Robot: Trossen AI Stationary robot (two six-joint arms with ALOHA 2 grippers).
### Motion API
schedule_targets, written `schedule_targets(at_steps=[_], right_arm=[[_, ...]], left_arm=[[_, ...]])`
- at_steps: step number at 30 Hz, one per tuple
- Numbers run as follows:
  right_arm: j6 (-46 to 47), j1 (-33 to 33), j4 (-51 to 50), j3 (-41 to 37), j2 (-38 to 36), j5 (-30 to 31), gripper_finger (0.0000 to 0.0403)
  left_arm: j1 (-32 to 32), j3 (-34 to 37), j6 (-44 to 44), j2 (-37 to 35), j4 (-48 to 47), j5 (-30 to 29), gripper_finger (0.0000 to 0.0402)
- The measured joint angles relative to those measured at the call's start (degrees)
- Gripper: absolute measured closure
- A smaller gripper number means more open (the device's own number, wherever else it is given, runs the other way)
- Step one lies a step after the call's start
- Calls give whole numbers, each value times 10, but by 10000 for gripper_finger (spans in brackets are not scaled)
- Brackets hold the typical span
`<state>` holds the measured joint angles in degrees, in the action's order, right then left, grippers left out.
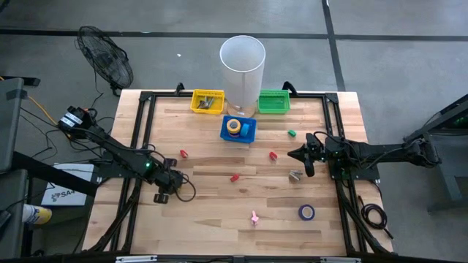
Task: Pick and place Stapler, Stapler remover, tape
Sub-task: Put the yellow stapler into the green basket
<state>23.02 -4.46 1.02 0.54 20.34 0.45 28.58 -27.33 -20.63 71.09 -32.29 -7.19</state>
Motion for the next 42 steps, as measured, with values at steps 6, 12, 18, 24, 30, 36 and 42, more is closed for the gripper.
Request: schedule_targets(at_steps=[6, 12, 18, 24, 30, 36, 42], right_arm=[[0, 0, 0, 0, 0, 0, 403], [0, 0, 0, 0, 0, 0, 403], [1, 0, 0, 0, 0, 0, 403], [1, 0, 0, 0, 0, 0, 403], [1, 0, 0, 0, 0, 0, 403], [4, 0, 0, 0, 0, 3, 403], [1, 0, -1, 0, 0, -9, 403]], left_arm=[[0, 0, 44, 0, 4, -8, 263], [0, 1, 71, 0, 27, -21, 263], [-1, 1, 63, 0, 26, -18, 264], [-1, 1, 56, 0, 24, -11, 264], [-1, 0, 51, 0, 27, -5, 302], [-1, 0, 51, 0, 46, -7, 352], [-1, 1, 51, 0, 81, -23, 352]])
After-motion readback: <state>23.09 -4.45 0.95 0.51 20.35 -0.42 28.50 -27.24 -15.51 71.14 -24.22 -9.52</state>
